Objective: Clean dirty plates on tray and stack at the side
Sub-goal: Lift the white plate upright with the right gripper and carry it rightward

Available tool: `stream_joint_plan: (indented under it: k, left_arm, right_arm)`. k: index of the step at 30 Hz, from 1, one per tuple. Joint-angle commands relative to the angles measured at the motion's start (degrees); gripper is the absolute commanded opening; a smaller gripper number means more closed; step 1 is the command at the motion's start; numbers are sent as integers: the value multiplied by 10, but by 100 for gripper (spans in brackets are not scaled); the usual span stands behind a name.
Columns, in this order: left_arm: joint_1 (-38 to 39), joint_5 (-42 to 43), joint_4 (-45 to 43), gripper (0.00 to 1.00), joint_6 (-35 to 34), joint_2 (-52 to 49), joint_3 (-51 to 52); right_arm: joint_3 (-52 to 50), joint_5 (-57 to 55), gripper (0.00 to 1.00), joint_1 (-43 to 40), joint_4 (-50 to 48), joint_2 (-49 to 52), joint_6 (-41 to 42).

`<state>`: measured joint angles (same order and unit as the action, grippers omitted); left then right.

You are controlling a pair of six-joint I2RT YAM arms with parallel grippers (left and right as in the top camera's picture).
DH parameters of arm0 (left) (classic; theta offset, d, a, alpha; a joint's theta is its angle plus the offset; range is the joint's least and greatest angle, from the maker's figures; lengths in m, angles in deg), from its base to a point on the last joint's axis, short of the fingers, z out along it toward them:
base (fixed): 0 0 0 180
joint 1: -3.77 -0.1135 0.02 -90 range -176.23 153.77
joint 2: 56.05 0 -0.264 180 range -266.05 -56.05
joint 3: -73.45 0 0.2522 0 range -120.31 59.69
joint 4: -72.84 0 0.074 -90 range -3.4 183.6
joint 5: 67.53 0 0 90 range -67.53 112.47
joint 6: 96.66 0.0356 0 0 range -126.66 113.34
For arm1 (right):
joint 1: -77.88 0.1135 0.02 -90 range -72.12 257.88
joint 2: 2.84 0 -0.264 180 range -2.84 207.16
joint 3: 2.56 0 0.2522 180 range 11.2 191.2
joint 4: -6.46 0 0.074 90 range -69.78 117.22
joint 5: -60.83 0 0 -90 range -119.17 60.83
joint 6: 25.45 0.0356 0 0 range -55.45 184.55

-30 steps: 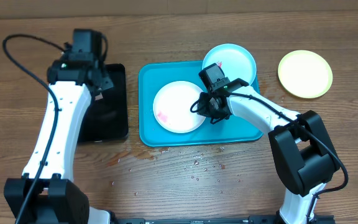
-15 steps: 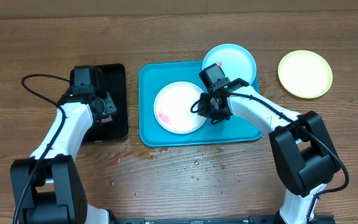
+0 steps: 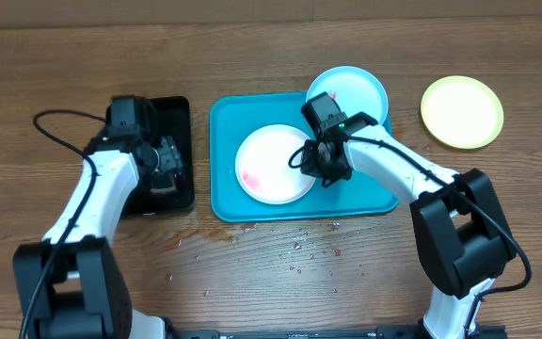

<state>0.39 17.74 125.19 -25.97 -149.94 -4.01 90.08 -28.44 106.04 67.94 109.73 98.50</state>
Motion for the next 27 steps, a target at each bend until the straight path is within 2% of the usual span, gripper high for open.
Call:
stream_joint_plan:
  k: [1,2,14,20,27]
  left_arm:
    - [1,13,21,94,14,73,-60]
    - [1,14,33,100,14,94,-71]
    - [1,46,51,100,45,273,-83]
    - [0,97,52,100,71,288,-83]
    - [0,108,49,100,87,288,-83]
  right_arm:
    - [52,-57,4,-3,22,-44,-15]
    - [67,-72,4,-3,34,-47,-22]
    - [191,-321,4,1,167,-49,-27]
    - [210,-429,4,17,173,-49,-27]
    - [210,-589,4,74,157,-49,-27]
